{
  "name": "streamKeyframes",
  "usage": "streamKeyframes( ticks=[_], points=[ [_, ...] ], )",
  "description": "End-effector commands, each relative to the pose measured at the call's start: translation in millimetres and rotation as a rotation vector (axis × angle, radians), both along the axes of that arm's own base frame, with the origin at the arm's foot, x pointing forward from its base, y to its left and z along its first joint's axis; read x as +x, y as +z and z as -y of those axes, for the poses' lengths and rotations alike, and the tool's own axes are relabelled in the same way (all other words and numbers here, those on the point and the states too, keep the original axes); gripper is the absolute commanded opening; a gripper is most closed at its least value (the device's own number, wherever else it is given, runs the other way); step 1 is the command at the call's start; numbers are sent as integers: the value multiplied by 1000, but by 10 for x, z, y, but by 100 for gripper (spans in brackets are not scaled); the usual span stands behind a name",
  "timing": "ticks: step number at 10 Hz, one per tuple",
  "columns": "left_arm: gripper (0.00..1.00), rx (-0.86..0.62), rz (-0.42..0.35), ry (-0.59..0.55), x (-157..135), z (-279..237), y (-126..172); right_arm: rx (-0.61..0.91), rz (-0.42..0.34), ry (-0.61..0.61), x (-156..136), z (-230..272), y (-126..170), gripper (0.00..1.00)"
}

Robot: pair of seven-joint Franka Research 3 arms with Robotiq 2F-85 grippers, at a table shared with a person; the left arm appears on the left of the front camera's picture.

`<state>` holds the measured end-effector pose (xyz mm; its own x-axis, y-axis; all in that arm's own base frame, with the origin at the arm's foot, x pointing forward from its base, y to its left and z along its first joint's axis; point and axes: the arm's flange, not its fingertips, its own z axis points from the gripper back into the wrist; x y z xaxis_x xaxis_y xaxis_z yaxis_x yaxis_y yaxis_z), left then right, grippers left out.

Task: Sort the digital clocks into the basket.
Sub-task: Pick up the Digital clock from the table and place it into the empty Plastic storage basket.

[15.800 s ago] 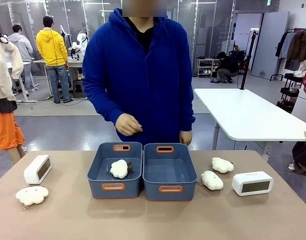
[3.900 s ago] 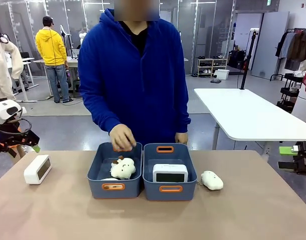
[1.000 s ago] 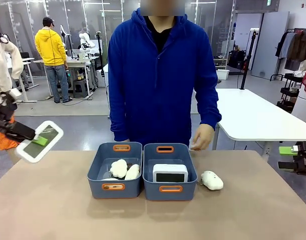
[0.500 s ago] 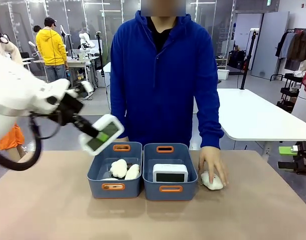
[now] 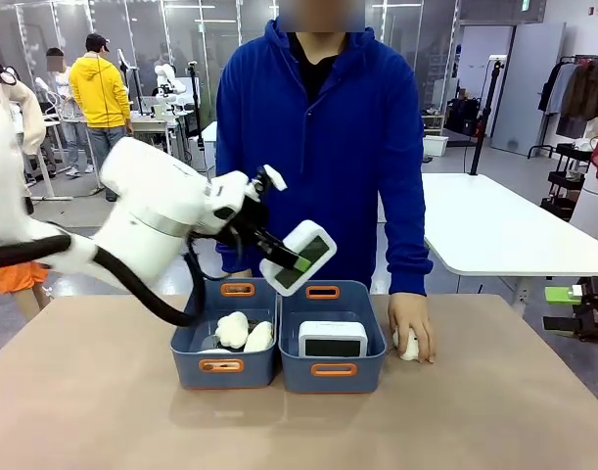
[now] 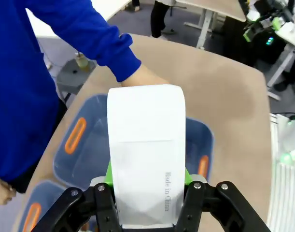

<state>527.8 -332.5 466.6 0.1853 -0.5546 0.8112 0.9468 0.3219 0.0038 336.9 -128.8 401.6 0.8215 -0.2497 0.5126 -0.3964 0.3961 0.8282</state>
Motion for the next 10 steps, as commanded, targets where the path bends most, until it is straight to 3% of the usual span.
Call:
streamKeyframes(
  ticks=[1, 2, 3, 4, 6, 8, 10],
  points=[
    [0, -12, 18, 8, 216, 146, -364, 7, 13, -5, -1, -4, 26, 100],
    [0, -28, 59, 30, 302, 198, -582, 7, 13, -5, -1, -4, 26, 100],
    [0, -41, 50, 45, 316, 201, -673, 7, 13, -5, -1, -4, 26, 100],
    [67, -21, 31, 41, 307, 188, -697, 7, 13, -5, -1, -4, 26, 100],
    [100, -28, 15, 58, 301, 139, -669, 7, 13, -5, -1, -4, 26, 100],
    [100, -75, -32, 90, 277, 32, -619, 7, 13, -5, -1, -4, 26, 100],
    [100, -211, -197, 193, 126, -424, -408, 7, 13, -5, -1, -4, 26, 100]
  ],
)
